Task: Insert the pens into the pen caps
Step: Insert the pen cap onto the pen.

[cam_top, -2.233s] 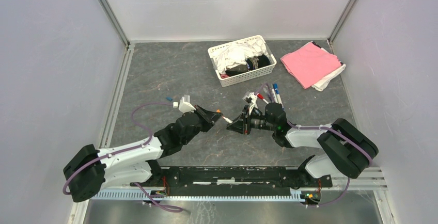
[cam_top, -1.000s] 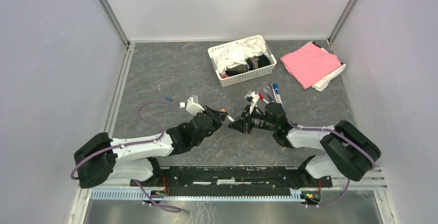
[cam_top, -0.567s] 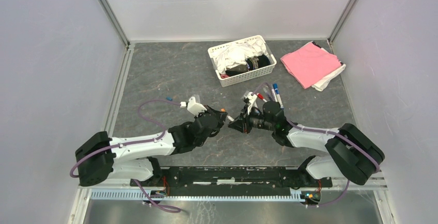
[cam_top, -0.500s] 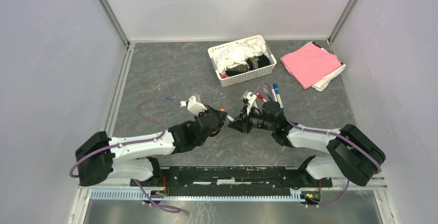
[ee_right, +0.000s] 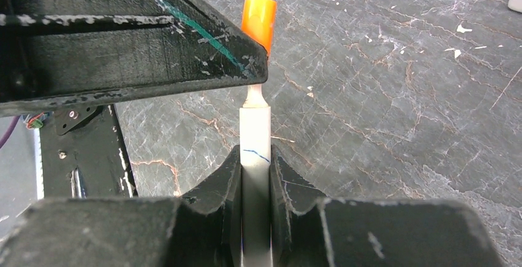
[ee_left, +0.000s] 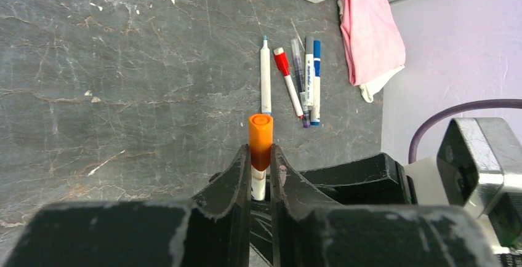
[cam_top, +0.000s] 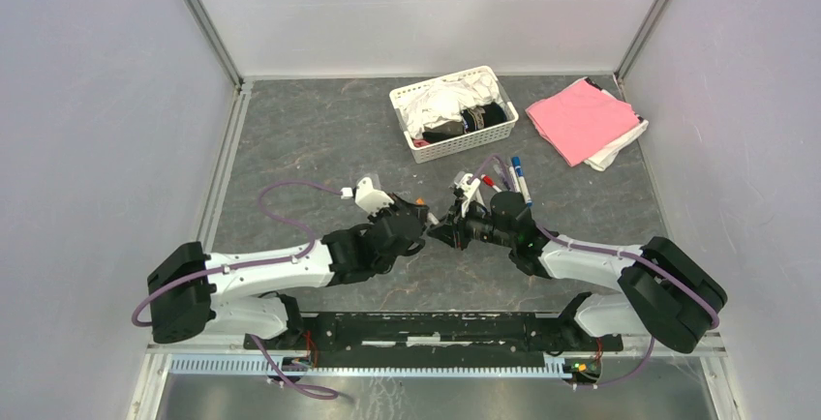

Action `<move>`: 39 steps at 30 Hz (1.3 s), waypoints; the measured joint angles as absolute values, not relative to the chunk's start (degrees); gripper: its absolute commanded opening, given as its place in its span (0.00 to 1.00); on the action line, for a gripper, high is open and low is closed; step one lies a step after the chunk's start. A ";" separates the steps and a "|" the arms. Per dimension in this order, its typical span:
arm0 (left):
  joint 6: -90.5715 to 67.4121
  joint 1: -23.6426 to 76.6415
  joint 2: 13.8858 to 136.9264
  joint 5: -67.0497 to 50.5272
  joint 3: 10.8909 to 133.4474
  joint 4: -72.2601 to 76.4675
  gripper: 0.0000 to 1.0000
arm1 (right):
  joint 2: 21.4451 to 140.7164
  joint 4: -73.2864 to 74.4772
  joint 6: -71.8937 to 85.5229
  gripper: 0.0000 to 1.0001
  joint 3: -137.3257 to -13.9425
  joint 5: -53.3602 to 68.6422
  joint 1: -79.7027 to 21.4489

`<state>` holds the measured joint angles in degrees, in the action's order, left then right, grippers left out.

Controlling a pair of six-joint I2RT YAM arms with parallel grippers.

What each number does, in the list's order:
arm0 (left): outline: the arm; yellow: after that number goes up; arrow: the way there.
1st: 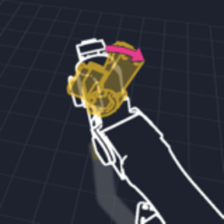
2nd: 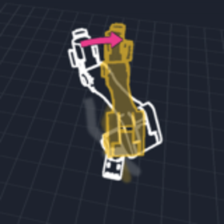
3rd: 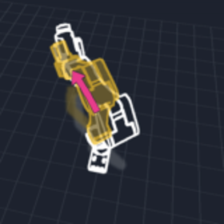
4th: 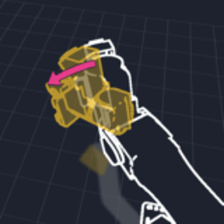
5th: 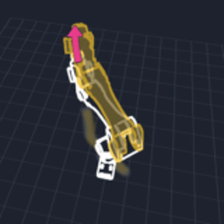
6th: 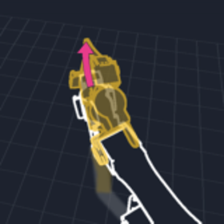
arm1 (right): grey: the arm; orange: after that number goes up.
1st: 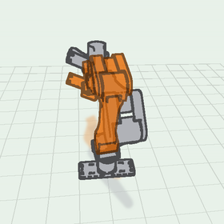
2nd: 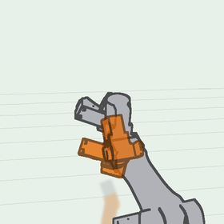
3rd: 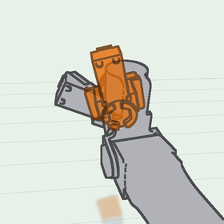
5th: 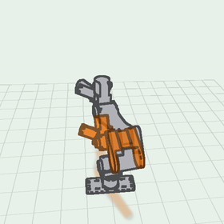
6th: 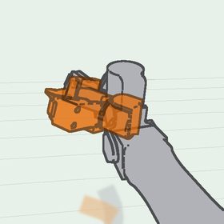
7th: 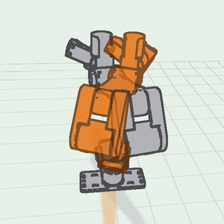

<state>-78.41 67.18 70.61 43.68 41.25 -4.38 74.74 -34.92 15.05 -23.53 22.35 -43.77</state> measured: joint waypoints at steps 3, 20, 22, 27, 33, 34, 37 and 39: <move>-78.46 68.01 70.78 44.05 41.89 -4.36 0.02 | 74.74 -35.55 14.66 0.00 -23.49 22.17 -43.77; -75.77 73.93 70.85 49.47 44.42 -10.81 0.04 | 74.41 -41.58 17.72 0.00 -20.29 28.12 -43.31; -74.00 74.81 70.83 50.50 44.80 -11.00 0.07 | 74.39 -42.96 18.20 0.00 -19.86 29.56 -42.85; -71.64 77.10 70.76 52.88 45.06 -11.60 0.17 | 74.30 -45.52 19.29 0.00 -18.74 32.53 -42.46; -70.08 79.02 69.17 54.39 45.06 -12.34 0.34 | 74.28 -48.27 19.46 0.00 -18.59 34.39 -42.33; -69.95 79.88 68.97 53.28 45.06 -12.25 0.36 | 74.17 -49.67 19.46 0.00 -18.61 34.24 -42.19; -69.34 81.12 68.20 53.95 45.06 -12.21 0.44 | 73.73 -50.54 19.27 0.00 -18.59 34.26 -41.98; -69.30 81.49 67.37 53.58 45.06 -12.36 0.48 | 73.71 -51.29 19.27 0.00 -18.61 34.00 -41.93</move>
<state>-69.30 81.49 67.37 53.58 45.06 -12.36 73.71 -51.29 19.27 -18.61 34.00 -41.93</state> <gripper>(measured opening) 0.431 0.211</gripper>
